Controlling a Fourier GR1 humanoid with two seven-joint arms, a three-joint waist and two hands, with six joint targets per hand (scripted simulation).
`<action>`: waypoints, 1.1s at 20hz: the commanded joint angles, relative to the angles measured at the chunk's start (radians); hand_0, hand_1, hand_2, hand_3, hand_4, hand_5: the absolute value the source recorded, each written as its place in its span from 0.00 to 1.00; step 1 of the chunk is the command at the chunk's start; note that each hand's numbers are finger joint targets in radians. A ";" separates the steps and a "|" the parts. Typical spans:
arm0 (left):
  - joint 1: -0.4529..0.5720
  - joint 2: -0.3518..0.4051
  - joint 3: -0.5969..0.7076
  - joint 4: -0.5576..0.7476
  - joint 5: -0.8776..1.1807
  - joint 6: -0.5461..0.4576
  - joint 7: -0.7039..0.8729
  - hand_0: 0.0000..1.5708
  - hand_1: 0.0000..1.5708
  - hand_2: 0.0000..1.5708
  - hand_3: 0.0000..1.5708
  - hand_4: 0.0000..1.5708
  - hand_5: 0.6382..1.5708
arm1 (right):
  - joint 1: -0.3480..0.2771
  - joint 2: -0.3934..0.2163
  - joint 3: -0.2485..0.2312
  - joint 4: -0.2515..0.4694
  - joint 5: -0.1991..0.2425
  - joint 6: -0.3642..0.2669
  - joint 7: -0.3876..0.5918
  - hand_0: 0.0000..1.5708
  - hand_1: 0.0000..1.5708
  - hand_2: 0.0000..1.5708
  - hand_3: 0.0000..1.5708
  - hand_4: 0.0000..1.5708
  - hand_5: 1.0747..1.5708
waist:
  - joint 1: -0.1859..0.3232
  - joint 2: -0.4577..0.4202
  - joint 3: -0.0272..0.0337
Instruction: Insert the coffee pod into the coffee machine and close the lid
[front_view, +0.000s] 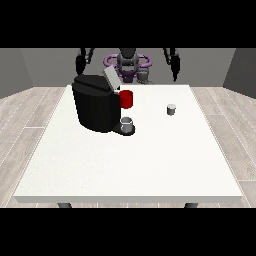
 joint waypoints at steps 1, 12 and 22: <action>0.000 -0.017 -0.004 -0.013 0.007 -0.002 0.004 0.00 0.00 0.00 0.00 0.18 1.00 | 0.046 0.021 0.026 0.016 0.004 0.019 -0.027 0.00 0.00 0.00 0.00 0.08 1.00 | -0.004 -0.029 -0.0116; 0.006 0.148 0.110 0.057 0.046 -0.161 -0.203 0.00 0.00 0.00 0.00 0.20 1.00 | 0.073 0.083 -0.031 -0.002 -0.029 -0.053 -0.132 0.00 0.00 0.00 0.00 0.09 1.00 | -0.036 -0.030 -0.0117; -0.245 0.290 0.192 0.256 0.040 -0.230 -0.098 0.00 0.00 0.00 0.00 0.00 1.00 | -0.075 0.087 -0.026 0.016 -0.021 -0.100 -0.124 0.00 0.00 0.00 0.00 0.12 1.00 | -0.076 0.101 -0.0117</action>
